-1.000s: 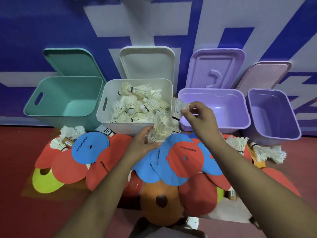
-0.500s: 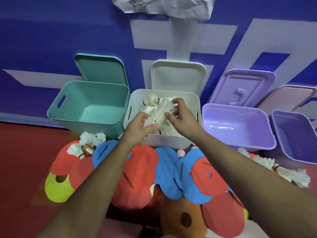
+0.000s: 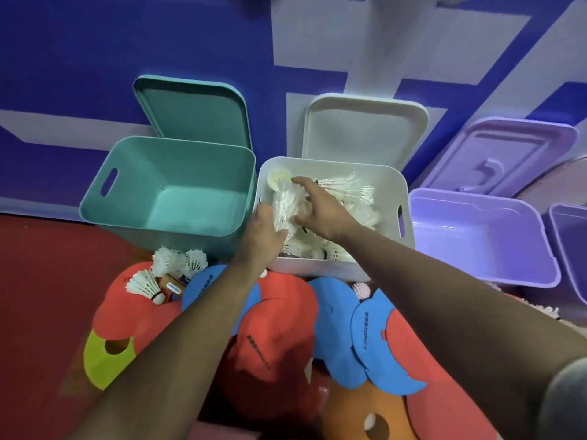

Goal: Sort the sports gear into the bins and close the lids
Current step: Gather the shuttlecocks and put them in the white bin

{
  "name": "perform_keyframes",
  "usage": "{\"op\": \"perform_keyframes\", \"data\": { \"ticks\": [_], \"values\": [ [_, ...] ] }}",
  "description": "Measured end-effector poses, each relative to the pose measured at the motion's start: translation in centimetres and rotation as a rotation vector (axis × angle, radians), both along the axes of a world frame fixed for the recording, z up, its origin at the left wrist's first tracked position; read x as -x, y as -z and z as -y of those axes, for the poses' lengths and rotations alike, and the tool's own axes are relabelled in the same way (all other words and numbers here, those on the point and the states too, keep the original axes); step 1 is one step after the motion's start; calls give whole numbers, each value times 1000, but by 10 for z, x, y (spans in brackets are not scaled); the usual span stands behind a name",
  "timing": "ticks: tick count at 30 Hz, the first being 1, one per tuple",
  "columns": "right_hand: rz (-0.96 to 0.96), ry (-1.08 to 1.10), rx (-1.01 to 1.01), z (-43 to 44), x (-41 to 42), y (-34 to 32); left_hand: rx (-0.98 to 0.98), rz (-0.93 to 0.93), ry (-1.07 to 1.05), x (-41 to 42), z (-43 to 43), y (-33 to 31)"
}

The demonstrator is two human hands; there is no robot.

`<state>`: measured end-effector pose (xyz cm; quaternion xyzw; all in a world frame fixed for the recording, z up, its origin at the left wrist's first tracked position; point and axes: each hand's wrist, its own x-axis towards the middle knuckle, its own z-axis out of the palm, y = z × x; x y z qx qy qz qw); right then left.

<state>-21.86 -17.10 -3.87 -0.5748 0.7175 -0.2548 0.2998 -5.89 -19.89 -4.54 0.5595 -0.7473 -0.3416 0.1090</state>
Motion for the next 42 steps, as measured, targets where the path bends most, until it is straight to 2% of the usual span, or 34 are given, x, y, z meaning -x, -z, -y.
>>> {"op": "perform_keyframes", "data": {
  "ticks": [3,4,6,9,15,17,20,26,30,35,39,42],
  "values": [
    [-340,-64,1,7,-2,19,77,162,75,8,3,4],
    [-385,-77,-11,8,-3,21,94,199,89,10,4,3],
    [-349,-49,-8,5,-5,19,104,198,91,11,5,3],
    [-176,69,76,-13,2,1,123,114,95,9,-2,0],
    [57,309,229,-106,43,-32,283,-130,62,7,-54,-22],
    [74,379,249,-145,58,-36,259,-218,104,19,-82,-31],
    [50,425,257,-202,82,-28,112,-265,233,47,-124,-32],
    [-68,503,117,-293,139,5,-153,-208,390,124,-197,16],
    [-186,581,21,-345,183,23,-68,-138,493,188,-236,41],
    [-269,688,-84,-393,227,38,24,-35,519,266,-263,64],
    [-189,710,-189,-398,242,53,7,106,588,296,-272,84],
    [-138,705,-192,-396,244,66,60,139,578,298,-272,97]
  ]
}}
